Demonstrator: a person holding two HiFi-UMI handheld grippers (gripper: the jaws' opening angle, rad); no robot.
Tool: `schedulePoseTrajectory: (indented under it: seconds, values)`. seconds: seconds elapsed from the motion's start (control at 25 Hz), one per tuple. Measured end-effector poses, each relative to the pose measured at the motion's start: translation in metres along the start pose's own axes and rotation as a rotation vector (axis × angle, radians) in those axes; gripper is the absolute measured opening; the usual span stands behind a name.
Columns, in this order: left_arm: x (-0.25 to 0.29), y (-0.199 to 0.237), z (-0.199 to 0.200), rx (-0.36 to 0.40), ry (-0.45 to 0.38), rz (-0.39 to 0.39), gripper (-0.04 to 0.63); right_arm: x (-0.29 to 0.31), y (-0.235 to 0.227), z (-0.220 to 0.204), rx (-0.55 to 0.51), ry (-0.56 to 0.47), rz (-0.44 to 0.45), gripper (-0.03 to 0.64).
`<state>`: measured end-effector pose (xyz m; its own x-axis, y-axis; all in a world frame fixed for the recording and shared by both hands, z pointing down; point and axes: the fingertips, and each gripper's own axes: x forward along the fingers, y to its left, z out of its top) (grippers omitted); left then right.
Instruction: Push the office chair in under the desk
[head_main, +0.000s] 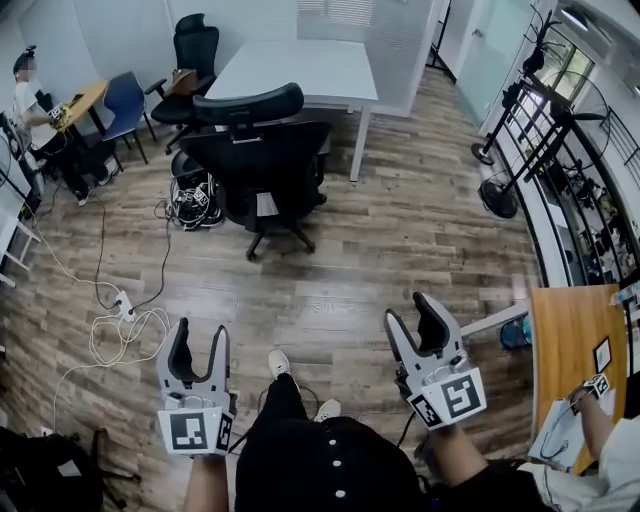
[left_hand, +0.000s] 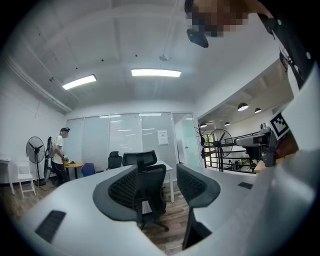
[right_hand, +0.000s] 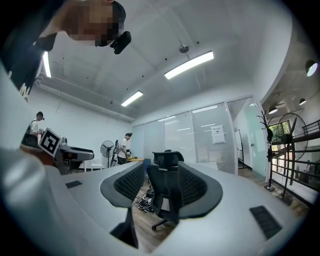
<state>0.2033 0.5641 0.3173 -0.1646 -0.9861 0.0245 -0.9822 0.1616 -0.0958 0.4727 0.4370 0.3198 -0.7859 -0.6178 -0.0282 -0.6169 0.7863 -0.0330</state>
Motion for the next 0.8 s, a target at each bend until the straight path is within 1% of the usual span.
schedulePoseTrajectory:
  seconds: [0.32, 0.8]
  values:
    - [0.033, 0.017, 0.005, 0.006, -0.005, -0.029, 0.249, 0.031, -0.009, 0.002, 0.007, 0.003, -0.031, 0.202]
    - [0.076, 0.046, -0.001, -0.003, 0.005, -0.058, 0.259, 0.081, -0.009, -0.001, 0.008, 0.017, -0.04, 0.202]
